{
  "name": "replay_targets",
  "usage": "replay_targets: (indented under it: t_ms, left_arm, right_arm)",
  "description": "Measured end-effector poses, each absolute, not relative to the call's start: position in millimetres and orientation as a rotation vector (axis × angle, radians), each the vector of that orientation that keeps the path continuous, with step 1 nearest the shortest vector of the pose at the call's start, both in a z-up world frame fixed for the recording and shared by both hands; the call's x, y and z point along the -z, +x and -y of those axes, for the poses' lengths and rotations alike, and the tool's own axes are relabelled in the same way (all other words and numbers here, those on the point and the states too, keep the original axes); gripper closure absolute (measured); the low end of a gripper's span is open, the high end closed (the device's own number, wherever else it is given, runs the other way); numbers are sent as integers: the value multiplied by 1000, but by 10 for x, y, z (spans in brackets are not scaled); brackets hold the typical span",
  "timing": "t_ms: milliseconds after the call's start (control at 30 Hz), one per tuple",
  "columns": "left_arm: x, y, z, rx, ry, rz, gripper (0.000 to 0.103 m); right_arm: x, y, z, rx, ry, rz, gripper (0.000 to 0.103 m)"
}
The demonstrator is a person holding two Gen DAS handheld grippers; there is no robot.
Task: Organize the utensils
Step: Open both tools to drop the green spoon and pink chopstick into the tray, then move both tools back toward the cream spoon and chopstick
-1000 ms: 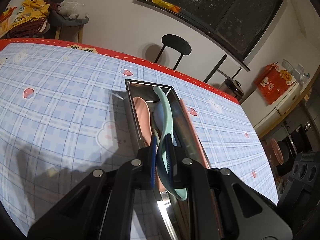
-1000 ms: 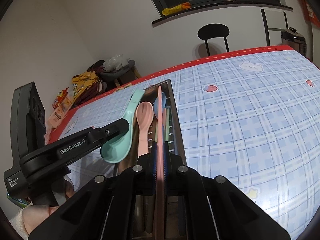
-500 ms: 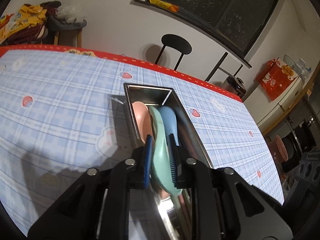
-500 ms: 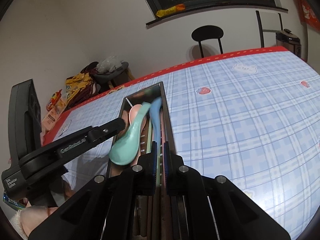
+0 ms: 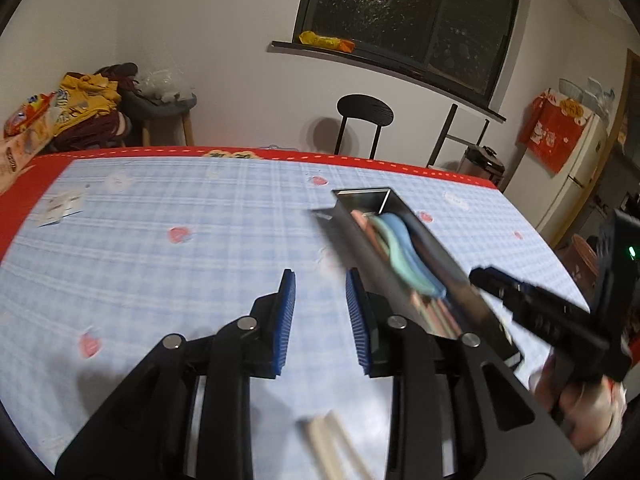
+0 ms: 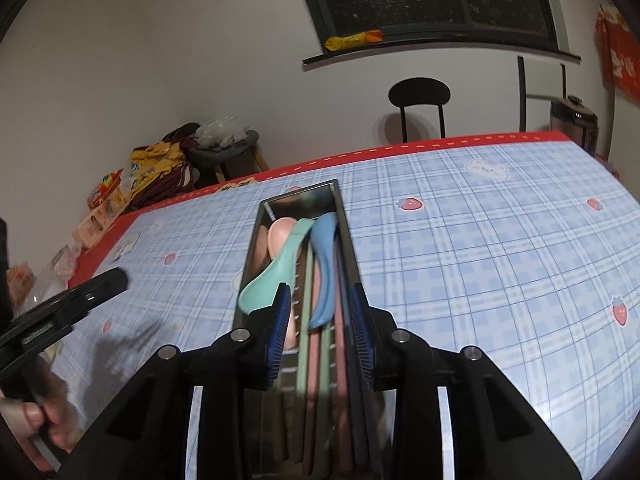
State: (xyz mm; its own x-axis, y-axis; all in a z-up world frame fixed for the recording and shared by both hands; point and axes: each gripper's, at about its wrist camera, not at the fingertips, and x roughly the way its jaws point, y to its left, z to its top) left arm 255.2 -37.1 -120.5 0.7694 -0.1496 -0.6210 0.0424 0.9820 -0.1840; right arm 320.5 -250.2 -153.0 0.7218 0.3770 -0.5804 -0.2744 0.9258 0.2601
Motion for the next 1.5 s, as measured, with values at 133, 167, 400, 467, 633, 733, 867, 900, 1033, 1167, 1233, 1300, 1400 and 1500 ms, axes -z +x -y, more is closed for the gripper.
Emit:
replay_targets:
  t_ms: [133, 167, 400, 467, 633, 733, 867, 900, 1033, 1167, 1233, 1300, 1400, 1500]
  left_arm:
    - [1211, 2135, 211, 131, -126, -688, 74]
    - [1221, 2002, 173, 144, -117, -691, 74]
    - [1345, 1461, 18, 182, -118, -723, 73]
    - [1382, 1344, 9, 193, -110, -721, 72]
    - [1488, 1189, 2, 236, -119, -720, 68]
    - [1571, 1151, -13, 255, -132, -724, 68]
    - [1625, 1141, -43, 266, -153, -720, 68]
    - [1624, 1153, -50, 265, -152, -719, 68]
    - [1634, 1125, -106, 261, -161, -712, 67]
    - [1673, 1130, -165, 259, -181, -719, 67]
    - [1682, 1139, -177, 262, -184, -720, 67]
    - [1687, 1148, -166, 267, -183, -723, 67]
    - [1702, 1172, -125, 281, -179, -733, 66]
    - [1728, 1211, -61, 291, -170, -750, 66]
  right_arm:
    - [1376, 2921, 2377, -397, 109, -646, 72]
    - [1333, 2855, 2356, -403, 104, -634, 72]
    - [1377, 2349, 2137, -439, 98, -655, 72]
    - [1461, 2199, 2064, -443, 76, -685, 72]
    - [1619, 1860, 1844, -492, -16, -765, 72]
    - [1723, 1709, 1692, -507, -106, -808, 70]
    - [1826, 1644, 1576, -515, -123, -845, 70]
    - [1836, 1645, 1545, -512, -130, -849, 70]
    - [1916, 1617, 1453, -489, -180, -864, 70]
    - [1968, 1644, 1392, -463, -213, -881, 70]
    - [1970, 1656, 1373, -460, -226, -881, 70]
    - [1967, 1657, 1350, -468, -234, -877, 78]
    - [1970, 1667, 1381, -447, -221, -872, 95]
    - [1966, 1709, 1489, -440, -157, -883, 96]
